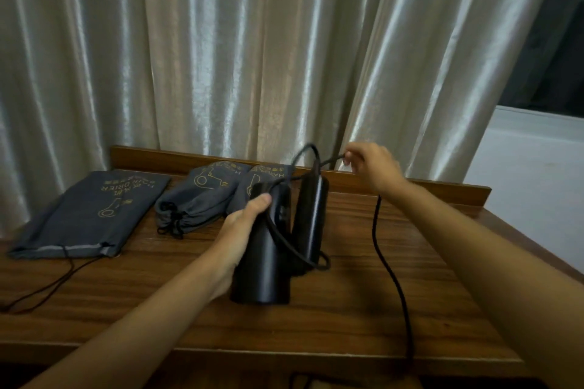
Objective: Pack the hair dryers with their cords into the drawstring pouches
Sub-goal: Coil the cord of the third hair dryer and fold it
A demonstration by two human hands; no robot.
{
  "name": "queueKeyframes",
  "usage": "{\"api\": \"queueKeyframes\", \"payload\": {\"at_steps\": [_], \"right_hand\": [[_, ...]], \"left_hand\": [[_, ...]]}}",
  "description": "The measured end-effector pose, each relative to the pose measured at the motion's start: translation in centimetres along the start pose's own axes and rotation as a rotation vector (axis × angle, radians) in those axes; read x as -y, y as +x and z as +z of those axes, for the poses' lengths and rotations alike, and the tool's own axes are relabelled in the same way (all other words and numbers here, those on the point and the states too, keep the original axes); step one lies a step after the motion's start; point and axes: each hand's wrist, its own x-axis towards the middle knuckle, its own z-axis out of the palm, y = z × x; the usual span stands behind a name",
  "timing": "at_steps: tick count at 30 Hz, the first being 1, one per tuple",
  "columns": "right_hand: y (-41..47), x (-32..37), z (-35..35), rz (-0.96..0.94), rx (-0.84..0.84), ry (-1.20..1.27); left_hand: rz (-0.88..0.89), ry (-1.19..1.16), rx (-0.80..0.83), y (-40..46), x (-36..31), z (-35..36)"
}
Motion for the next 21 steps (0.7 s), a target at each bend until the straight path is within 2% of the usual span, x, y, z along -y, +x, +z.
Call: {"api": "queueKeyframes", "payload": {"at_steps": [5, 9, 15, 21], "right_hand": [[-3.7, 0.2, 4.0, -0.131, 0.149, -0.075], [-6.1, 2.0, 5.2, -0.267, 0.24, -0.081], [-6.7, 3.3, 5.2, -0.221, 0.146, -0.172], [-7.8, 3.4, 4.9, -0.472, 0.089, -0.293]], "left_hand": [[-0.014, -0.335, -0.096, 0.9, -2.6, 0.0], [0.008, -0.408, -0.284, 2.3, -3.8, 0.0], [0.019, -0.445, -0.437, 3.9, -3.4, 0.2], [0.016, -0.523, -0.566, 4.5, -3.0, 0.2]]}}
